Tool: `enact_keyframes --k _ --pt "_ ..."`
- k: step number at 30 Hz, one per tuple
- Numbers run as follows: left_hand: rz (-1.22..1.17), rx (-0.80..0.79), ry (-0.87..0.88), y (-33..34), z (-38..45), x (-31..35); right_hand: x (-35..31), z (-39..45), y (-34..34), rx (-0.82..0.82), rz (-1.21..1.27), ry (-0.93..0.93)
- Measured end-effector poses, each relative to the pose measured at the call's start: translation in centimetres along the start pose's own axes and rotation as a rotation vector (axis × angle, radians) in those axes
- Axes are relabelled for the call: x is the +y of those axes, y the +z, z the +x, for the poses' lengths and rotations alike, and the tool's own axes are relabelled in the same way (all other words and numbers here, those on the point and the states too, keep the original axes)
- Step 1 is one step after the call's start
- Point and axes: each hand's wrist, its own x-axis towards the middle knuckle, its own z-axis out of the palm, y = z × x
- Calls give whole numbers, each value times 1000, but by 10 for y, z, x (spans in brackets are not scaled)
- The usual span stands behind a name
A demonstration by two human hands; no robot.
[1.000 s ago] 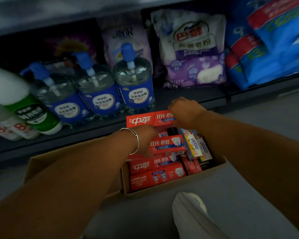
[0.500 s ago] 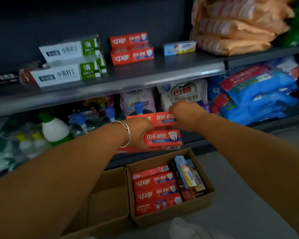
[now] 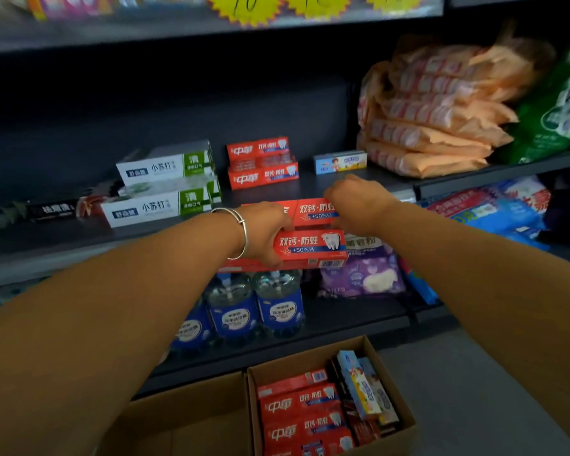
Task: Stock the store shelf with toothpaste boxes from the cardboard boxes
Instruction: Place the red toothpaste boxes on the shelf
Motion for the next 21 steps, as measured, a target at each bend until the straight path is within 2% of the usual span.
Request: enact_keyframes --k 21 --pt "52 133 -39 -39 84 -95 25 136 -20 96 20 37"
